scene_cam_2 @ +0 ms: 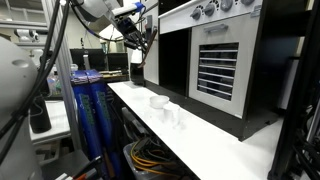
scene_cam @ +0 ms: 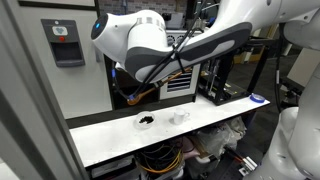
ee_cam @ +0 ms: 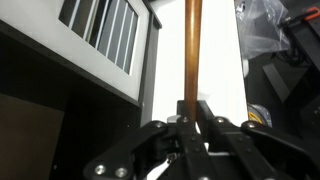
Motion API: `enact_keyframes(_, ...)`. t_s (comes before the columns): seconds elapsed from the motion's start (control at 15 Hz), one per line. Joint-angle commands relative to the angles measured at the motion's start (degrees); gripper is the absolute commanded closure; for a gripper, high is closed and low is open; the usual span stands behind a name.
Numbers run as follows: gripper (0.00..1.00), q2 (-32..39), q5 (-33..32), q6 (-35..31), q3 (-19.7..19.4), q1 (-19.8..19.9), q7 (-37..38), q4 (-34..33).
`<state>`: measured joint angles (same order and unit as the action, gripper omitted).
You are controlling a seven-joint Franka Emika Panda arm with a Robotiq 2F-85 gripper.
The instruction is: Use the wooden spoon to mix in the bowl
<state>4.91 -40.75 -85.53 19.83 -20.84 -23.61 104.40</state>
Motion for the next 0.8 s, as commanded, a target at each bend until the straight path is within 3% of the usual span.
enact_keyframes(0.0, 0.97, -3.16, 6.45, -9.45, -0.67, 1.66, 5.95, 4.28)
enact_keyframes(0.33, 0.97, -2.42, 12.77, -26.1, -1.81, 2.21, 14.89, 8.23)
enact_keyframes(0.73, 0.97, 0.9, 13.61, -41.56, -3.0, 2.26, 24.73, 11.77)
